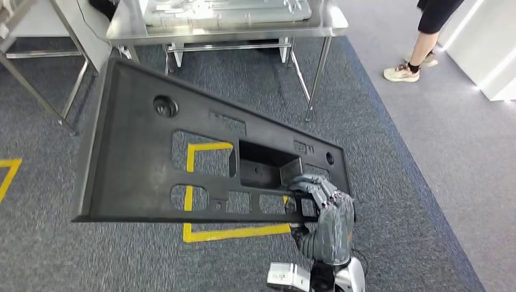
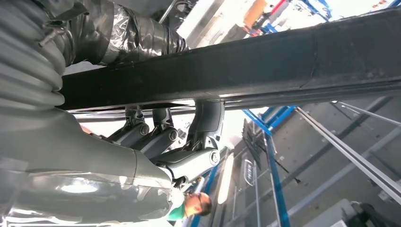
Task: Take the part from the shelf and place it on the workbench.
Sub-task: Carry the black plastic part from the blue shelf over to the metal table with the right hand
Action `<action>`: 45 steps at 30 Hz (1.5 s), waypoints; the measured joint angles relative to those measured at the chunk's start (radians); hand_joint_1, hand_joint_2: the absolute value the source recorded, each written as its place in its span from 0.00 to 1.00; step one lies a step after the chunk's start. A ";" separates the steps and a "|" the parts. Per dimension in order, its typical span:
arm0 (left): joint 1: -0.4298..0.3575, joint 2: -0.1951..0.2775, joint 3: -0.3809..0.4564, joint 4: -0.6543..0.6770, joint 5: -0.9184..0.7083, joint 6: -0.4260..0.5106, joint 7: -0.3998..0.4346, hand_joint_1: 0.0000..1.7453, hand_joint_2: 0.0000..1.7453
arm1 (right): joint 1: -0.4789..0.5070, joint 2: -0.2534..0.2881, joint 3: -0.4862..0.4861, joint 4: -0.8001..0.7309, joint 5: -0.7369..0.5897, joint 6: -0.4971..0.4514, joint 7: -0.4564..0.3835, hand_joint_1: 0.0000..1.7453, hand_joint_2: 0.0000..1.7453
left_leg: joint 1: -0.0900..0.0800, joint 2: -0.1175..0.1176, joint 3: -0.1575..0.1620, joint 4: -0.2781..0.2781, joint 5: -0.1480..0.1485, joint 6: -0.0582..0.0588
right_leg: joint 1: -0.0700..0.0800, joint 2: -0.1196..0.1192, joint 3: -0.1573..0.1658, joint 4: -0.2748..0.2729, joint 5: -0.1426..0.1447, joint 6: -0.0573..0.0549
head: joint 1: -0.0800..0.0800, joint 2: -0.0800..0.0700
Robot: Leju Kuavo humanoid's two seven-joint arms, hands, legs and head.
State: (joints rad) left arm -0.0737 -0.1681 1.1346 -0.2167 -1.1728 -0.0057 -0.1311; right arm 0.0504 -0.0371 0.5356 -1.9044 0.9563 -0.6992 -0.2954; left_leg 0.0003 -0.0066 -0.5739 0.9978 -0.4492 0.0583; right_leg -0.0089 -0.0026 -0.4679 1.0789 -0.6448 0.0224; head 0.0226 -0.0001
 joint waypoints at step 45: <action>-0.001 -0.001 0.021 0.000 0.007 -0.004 -0.008 0.00 1.00 | 0.003 -0.001 0.008 0.013 0.001 0.000 -0.003 1.00 1.00 | 0.004 -0.009 0.134 0.136 -0.110 -0.060 | -0.001 0.009 -0.154 -0.053 0.205 -0.045 | 0.001 0.000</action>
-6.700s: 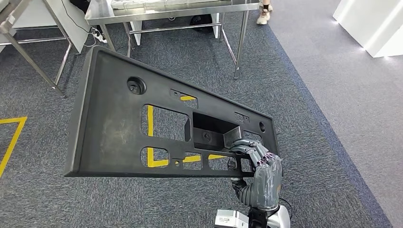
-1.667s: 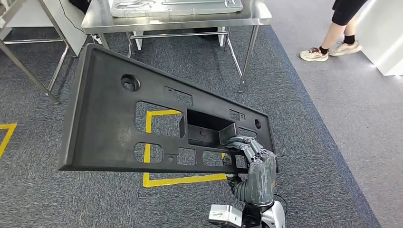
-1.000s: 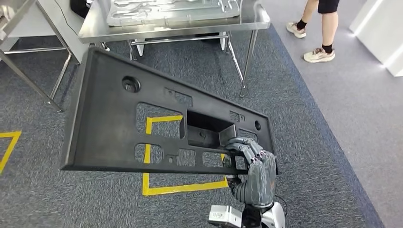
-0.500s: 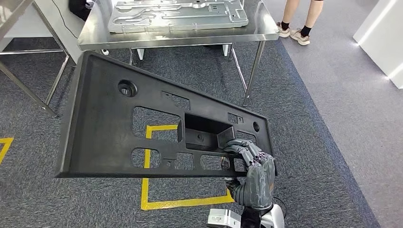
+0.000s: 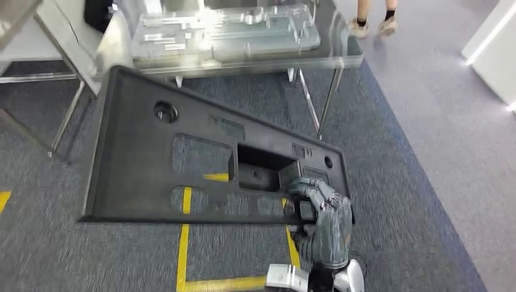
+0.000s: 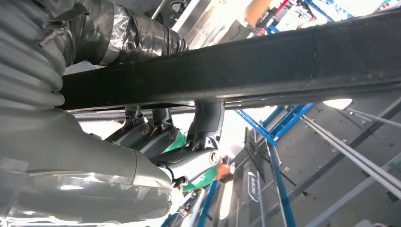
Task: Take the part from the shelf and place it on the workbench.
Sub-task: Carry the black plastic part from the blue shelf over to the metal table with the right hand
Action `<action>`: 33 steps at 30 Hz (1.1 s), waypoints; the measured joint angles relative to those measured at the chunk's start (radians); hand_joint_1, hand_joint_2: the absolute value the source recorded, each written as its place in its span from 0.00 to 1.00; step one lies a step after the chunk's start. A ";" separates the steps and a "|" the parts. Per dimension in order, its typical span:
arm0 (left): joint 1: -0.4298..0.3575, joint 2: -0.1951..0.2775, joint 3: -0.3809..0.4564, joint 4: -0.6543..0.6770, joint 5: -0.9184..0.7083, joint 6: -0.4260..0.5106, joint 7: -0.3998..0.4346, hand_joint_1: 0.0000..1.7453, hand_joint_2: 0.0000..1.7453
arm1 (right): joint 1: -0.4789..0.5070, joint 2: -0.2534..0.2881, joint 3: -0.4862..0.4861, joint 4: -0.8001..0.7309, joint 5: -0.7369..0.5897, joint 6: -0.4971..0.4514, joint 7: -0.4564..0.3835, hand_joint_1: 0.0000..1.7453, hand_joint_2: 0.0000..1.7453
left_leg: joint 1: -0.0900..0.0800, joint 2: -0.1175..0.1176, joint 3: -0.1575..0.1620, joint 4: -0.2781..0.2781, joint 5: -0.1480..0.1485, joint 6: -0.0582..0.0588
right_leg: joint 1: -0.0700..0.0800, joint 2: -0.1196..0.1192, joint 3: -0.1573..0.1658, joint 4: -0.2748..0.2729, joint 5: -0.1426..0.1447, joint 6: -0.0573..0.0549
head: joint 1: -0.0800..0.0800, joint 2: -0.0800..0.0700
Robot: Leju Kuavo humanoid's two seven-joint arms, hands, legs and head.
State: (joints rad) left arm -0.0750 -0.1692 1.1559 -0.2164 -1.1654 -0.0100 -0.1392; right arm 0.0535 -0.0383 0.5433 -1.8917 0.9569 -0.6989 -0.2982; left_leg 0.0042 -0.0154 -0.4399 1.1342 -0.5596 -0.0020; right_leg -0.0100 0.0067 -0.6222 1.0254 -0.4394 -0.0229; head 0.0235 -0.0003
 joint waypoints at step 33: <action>0.002 0.001 0.000 0.000 -0.002 0.009 0.004 0.00 1.00 | 0.003 0.001 0.002 0.003 0.000 0.000 -0.007 1.00 1.00 | 0.001 0.006 -0.139 0.096 -0.054 -0.004 | -0.003 -0.004 0.040 -0.008 -0.016 0.001 | 0.000 0.000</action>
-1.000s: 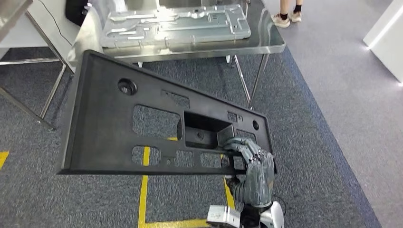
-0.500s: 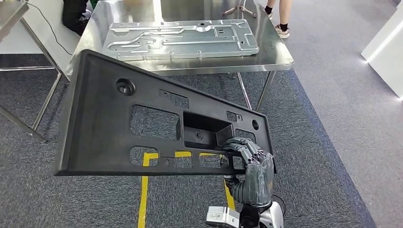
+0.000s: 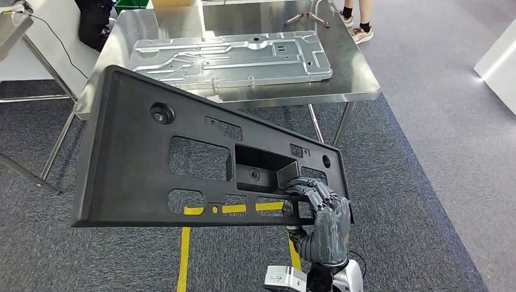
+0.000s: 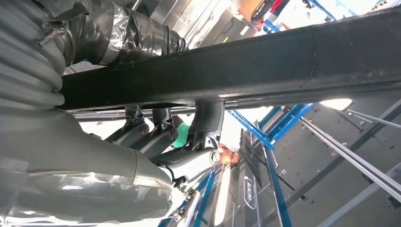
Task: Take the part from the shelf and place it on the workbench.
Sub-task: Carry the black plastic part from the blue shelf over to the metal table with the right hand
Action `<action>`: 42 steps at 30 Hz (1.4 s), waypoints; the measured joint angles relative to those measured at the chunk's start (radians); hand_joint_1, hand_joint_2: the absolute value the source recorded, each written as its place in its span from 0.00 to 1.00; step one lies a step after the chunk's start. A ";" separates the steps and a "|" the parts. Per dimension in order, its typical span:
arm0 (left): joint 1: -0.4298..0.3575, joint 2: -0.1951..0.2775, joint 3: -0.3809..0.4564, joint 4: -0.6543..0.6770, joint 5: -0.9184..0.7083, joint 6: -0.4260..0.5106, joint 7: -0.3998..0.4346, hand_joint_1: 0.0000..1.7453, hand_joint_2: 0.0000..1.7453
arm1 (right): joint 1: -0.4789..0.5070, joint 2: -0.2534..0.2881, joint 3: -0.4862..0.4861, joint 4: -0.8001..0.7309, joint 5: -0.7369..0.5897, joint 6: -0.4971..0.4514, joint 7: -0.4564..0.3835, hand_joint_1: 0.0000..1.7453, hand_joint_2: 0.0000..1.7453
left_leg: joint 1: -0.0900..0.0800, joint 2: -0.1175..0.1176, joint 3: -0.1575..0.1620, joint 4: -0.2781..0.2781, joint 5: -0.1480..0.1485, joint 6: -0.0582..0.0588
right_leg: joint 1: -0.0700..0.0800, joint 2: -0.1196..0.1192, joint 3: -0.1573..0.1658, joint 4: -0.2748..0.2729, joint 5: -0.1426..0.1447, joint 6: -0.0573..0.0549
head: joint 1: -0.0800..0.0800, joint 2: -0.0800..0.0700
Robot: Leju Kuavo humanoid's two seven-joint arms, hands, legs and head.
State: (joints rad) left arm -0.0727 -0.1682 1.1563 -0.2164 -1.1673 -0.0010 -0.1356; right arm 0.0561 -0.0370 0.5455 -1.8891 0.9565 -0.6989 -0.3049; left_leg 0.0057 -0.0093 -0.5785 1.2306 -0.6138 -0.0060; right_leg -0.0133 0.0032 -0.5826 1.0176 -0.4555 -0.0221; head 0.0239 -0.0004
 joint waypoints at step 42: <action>0.008 0.005 0.020 0.001 0.016 -0.008 0.018 0.00 1.00 | 0.091 0.005 -0.013 -0.026 0.055 -0.001 -0.039 1.00 1.00 | 0.007 0.004 -0.025 -0.189 0.165 0.010 | 0.003 0.004 0.104 -0.021 -0.091 0.039 | 0.001 0.000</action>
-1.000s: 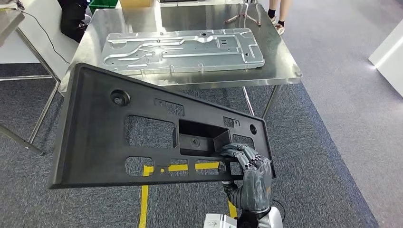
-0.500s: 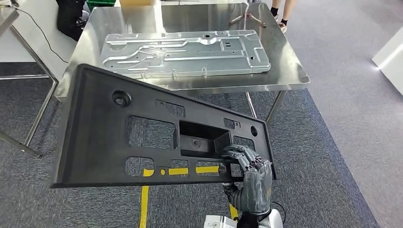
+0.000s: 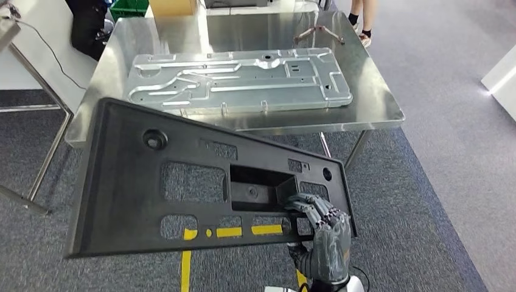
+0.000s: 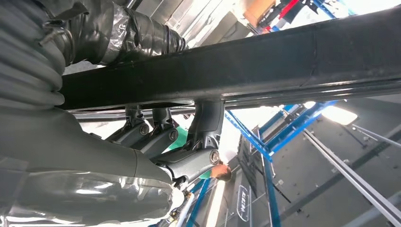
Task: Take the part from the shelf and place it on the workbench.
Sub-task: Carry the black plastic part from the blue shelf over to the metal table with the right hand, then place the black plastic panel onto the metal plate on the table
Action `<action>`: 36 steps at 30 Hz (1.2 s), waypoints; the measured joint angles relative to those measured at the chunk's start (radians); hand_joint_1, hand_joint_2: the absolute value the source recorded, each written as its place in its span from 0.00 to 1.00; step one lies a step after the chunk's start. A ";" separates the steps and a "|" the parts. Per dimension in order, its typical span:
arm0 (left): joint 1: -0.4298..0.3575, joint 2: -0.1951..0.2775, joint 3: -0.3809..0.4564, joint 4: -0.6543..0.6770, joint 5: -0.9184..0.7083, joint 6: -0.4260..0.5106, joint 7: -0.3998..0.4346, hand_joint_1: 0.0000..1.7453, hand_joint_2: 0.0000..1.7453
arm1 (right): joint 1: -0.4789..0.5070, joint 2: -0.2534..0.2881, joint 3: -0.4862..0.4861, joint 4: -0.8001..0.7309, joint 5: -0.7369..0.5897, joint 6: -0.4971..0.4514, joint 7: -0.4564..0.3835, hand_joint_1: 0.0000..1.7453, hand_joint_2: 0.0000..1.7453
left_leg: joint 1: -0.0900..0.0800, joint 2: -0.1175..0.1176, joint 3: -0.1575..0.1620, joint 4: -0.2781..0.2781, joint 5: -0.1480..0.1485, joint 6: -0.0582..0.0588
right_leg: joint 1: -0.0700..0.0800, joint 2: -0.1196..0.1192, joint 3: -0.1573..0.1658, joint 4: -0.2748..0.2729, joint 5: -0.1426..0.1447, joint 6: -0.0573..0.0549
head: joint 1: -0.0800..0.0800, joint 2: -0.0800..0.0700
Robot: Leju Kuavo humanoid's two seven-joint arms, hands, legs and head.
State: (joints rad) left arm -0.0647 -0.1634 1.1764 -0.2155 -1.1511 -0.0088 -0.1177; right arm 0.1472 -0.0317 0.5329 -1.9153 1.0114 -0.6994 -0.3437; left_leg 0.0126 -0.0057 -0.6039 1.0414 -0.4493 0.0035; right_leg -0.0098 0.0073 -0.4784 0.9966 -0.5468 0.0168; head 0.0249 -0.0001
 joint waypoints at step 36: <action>0.001 -0.004 0.007 0.001 0.001 -0.002 -0.006 0.00 1.00 | 0.059 0.002 -0.021 -0.043 0.036 0.000 0.017 1.00 1.00 | -0.005 -0.001 0.026 -0.010 -0.009 0.036 | -0.001 0.002 -0.094 0.222 -0.061 0.009 | 0.001 0.000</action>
State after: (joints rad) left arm -0.0641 -0.1678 1.1837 -0.2144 -1.1505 -0.0107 -0.1237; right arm 0.2065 -0.0298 0.5120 -1.9582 1.0470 -0.6992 -0.3269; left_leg 0.0077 -0.0069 -0.5781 1.0312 -0.4579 0.0397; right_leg -0.0107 0.0089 -0.5722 1.2187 -0.6083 0.0263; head 0.0258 0.0000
